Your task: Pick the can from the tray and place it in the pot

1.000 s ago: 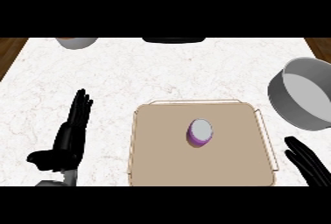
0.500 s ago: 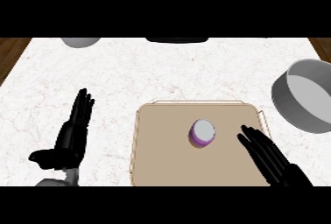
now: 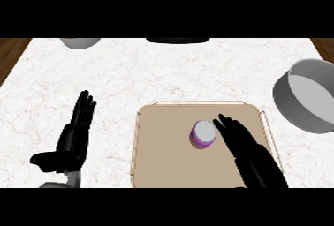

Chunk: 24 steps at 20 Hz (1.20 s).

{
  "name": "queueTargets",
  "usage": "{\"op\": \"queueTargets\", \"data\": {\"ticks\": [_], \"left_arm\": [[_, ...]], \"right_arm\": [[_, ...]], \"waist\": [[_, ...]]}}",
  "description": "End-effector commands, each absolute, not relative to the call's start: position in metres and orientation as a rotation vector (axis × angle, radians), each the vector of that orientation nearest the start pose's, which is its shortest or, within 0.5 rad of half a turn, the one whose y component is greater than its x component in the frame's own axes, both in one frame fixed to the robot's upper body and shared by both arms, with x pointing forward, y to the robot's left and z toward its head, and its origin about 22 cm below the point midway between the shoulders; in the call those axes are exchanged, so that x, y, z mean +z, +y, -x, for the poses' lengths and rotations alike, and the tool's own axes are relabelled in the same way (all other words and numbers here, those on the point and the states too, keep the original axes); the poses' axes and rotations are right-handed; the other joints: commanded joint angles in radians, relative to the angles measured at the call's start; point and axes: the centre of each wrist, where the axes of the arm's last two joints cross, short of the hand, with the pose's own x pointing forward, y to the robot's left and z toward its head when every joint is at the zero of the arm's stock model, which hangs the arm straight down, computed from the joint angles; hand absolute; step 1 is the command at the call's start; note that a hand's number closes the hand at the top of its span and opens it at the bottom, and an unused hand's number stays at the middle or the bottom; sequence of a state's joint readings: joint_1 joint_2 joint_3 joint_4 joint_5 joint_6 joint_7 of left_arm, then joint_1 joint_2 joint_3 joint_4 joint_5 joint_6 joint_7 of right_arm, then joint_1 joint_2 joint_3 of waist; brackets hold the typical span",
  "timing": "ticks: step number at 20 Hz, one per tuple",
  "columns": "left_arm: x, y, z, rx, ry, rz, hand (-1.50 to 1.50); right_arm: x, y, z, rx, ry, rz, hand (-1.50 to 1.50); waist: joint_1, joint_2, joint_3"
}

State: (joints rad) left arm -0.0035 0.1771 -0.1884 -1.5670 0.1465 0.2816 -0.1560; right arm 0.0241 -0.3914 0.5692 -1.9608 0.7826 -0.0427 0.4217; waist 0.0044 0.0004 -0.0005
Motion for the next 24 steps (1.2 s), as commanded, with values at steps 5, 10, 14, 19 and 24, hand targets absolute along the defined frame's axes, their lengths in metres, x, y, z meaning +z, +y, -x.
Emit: {"op": "queueTargets", "data": {"ticks": [5, 10, 14, 19, 24], "left_arm": [[0.013, 0.228, -0.236, 0.042, -1.717, -0.121, 0.0], [0.016, 0.239, -0.253, 0.039, -1.696, -0.114, 0.0], [0.011, 0.216, -0.24, 0.04, -1.711, -0.118, 0.0], [0.005, 0.221, -0.243, 0.014, -1.706, -0.117, 0.0], [0.024, 0.218, -0.241, 0.032, -1.702, -0.102, 0.0]], "right_arm": [[0.046, -0.164, -0.198, 1.045, -1.498, 0.624, -1.5], [0.039, -0.163, -0.212, 1.056, -1.492, 0.653, -1.5], [0.012, -0.148, -0.213, 1.059, -1.469, 0.646, -1.5], [0.006, -0.13, -0.214, 1.052, -1.491, 0.634, -1.5], [0.006, -0.133, -0.241, 1.03, -1.645, 0.783, 1.5]], "waist": [[-0.004, -0.001, 0.001], [-0.005, -0.001, 0.0], [-0.003, -0.001, 0.001], [-0.004, 0.0, 0.001], [0.001, -0.001, 0.001]]}}
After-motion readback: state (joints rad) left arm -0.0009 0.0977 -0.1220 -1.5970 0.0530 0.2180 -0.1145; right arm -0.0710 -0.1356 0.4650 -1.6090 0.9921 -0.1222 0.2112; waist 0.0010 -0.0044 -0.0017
